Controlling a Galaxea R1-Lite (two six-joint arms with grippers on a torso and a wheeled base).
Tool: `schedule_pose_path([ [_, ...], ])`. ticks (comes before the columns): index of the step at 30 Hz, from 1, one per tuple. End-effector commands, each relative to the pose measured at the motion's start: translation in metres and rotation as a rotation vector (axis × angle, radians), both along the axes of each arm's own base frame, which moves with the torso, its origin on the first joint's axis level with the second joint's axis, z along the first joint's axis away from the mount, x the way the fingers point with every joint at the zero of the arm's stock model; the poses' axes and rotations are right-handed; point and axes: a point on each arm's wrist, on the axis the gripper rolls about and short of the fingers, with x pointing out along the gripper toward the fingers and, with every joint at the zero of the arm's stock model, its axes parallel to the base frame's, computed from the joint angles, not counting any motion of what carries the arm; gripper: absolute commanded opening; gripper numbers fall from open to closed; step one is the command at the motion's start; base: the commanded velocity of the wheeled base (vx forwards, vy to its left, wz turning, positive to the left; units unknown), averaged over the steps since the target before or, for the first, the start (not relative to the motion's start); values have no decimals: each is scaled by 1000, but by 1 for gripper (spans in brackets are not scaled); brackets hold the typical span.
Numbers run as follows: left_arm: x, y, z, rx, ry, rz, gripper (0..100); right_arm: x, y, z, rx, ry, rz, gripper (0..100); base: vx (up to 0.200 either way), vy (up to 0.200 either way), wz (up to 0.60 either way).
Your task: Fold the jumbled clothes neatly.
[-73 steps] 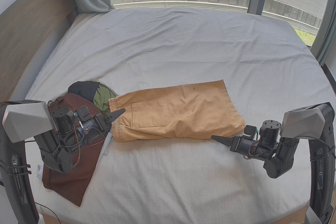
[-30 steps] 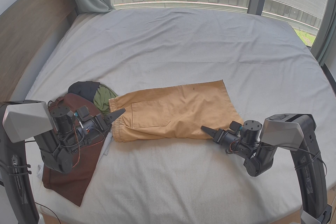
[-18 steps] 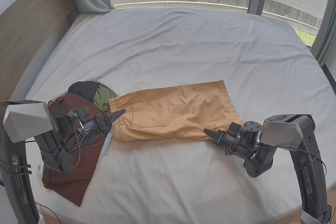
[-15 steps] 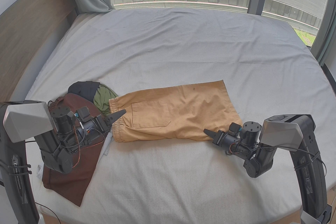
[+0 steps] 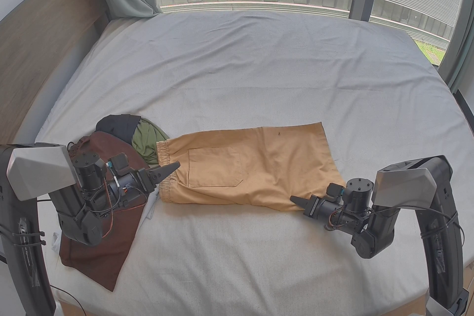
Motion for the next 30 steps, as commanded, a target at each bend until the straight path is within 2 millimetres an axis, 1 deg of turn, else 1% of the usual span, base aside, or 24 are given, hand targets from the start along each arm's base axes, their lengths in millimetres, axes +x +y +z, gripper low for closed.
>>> schedule_pose_path([
  [1, 1, 2, -1, 3, -2, -8, 100, -15, -4, 22, -13, -16, 10, 0, 0, 0, 0],
  [5, 2, 2, 0, 1, -6, -8, 100, -27, -9, 31, -21, 3, 9, 0, 0, 0, 0],
  [9, 1, 3, 1, 4, -12, -10, 100, -41, -16, 29, -49, 43, 6, 0, 0, 0, 0],
  [10, 1, 3, 1, 4, -12, -10, 100, -41, -16, 29, -49, 43, 6, 0, 0, 0, 0],
  [13, 3, 3, 1, 7, -17, -1, 100, -59, -23, 26, -100, 80, 16, 0, 0, 0, 0],
  [16, 4, 3, 2, 11, -27, 0, 100, -67, -25, 29, -116, 88, 15, 0, 0, 0, 0],
  [19, 4, 3, 3, 17, -38, -5, 100, -80, -28, 29, -145, 122, 7, 0, 0, 0, 0],
  [21, 5, 3, 2, 27, -46, -3, 100, -84, -29, 29, -159, 129, 12, 0, 0, 0, 0],
  [22, 5, 3, 2, 52, -69, -6, 100, -89, -32, 29, -181, 128, 19, 0, 0, 0, 0],
  [25, 6, 3, -2, 96, -94, -16, 100, -93, -34, 27, -207, 133, 23, 0, 0, 0, 0],
  [30, 6, 2, -6, 113, -100, -24, 100, -94, -37, 27, -221, 135, -4, 0, 0, 0, 0],
])
